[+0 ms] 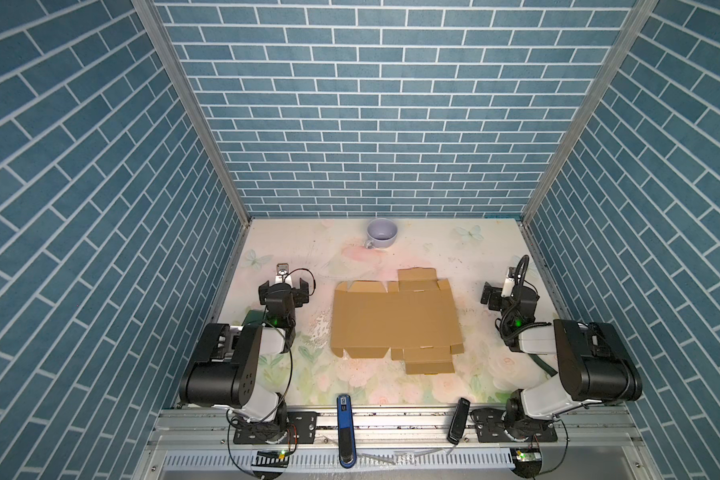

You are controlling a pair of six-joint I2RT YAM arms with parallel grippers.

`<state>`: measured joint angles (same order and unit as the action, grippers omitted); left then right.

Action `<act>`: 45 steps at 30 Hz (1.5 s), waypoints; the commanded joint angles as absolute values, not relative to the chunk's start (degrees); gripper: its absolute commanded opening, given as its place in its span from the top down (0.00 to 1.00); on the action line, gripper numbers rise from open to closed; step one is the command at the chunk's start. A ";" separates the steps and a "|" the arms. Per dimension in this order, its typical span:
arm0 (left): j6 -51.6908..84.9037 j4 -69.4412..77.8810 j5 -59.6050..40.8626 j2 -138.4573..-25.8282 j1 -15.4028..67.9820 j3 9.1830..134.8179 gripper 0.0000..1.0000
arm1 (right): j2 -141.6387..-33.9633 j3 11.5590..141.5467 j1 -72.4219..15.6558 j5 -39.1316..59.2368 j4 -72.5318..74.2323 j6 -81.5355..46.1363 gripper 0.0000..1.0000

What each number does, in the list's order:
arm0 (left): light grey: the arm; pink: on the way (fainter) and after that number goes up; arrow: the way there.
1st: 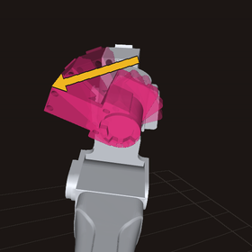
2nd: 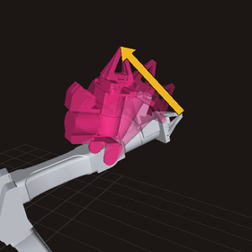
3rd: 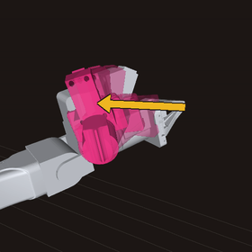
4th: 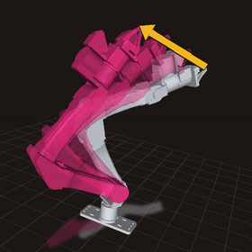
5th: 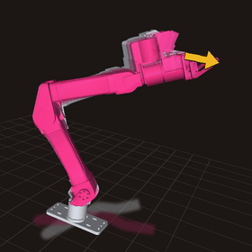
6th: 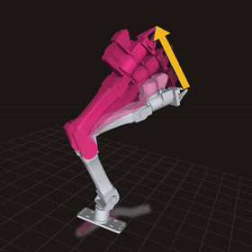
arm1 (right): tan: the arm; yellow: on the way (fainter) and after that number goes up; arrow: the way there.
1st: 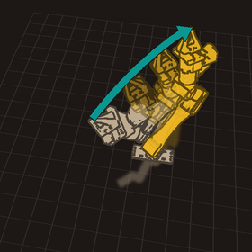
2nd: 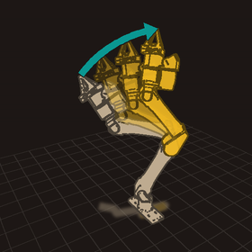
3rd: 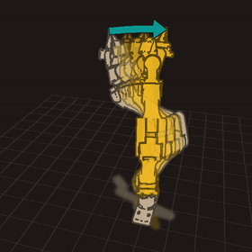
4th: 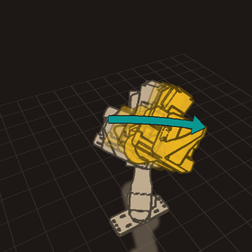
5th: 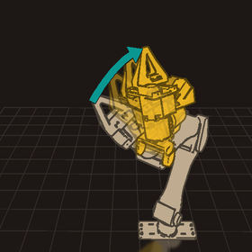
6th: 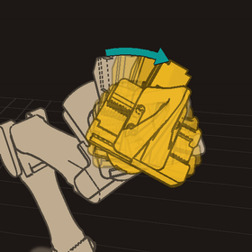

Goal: Fold the paper box

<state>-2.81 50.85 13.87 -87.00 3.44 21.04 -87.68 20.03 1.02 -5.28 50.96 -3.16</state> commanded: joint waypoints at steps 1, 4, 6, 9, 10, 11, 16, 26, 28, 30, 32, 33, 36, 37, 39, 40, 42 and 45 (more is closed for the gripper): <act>-2.59 51.24 13.95 -87.54 3.52 21.25 0.00 | -88.33 21.97 1.18 -4.92 50.61 -2.55 0.01; -2.55 51.26 13.92 -87.54 3.52 21.22 0.01 | -88.33 22.03 1.23 -4.90 50.62 -2.55 0.01; -2.60 51.23 13.92 -87.54 3.52 21.23 0.00 | -88.27 21.97 1.23 -4.92 50.58 -2.55 0.01; -2.62 51.26 13.93 -87.54 3.52 21.22 0.00 | -88.25 21.97 1.19 -4.92 50.60 -2.62 0.01; -2.59 51.24 13.89 -87.49 3.52 21.26 0.00 | -88.29 21.97 1.18 -4.92 50.58 -2.55 0.01; -2.55 51.23 13.93 -87.54 3.52 21.18 0.00 | -88.33 22.02 1.15 -4.92 50.55 -2.56 0.01; -2.57 51.24 13.95 -87.54 3.52 21.22 0.00 | -88.30 21.97 1.28 -4.92 50.62 -2.55 0.01; -2.69 51.65 13.65 -87.45 3.52 20.96 0.00 | -88.33 22.10 1.22 -4.84 50.44 -2.70 0.01; -4.26 53.14 9.89 -87.31 3.52 20.23 0.00 | -88.33 22.13 1.17 -4.83 50.40 -2.72 0.01; -6.20 53.53 5.05 -86.44 3.54 19.73 0.00 | -88.36 22.15 1.18 -4.74 50.32 -2.72 0.01; -5.64 51.73 6.06 -84.42 3.57 19.73 0.00 | -88.33 22.15 1.22 -4.70 50.31 -2.75 0.01; -4.94 49.63 7.74 -82.57 3.57 20.14 0.00 | -88.25 22.07 1.22 -4.69 50.44 -2.73 0.01; -3.04 37.31 11.72 -74.92 3.52 23.59 0.00 | -84.79 22.49 1.21 -2.84 46.96 -1.81 0.01; -2.09 31.87 12.54 -72.24 3.52 25.34 0.00 | -82.10 23.66 1.16 -3.07 42.29 -1.97 0.01; 3.74 25.73 14.18 -68.32 3.52 27.57 0.00 | -77.35 26.67 1.22 -4.89 32.47 -3.91 0.01; 11.05 23.86 16.58 -66.75 3.52 27.97 0.00 | -75.54 28.59 1.19 -5.89 26.58 -7.66 0.01; 23.48 19.77 16.82 -64.91 3.16 28.60 0.00 | -73.18 33.65 1.23 -6.82 12.45 -11.27 0.01; 23.62 16.49 5.51 -65.54 2.84 31.44 0.00 | -70.96 39.46 1.23 -3.25 -4.41 -15.26 0.01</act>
<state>14.87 26.65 11.60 -64.51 3.11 29.65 -73.28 35.22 1.08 -5.32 16.21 -9.34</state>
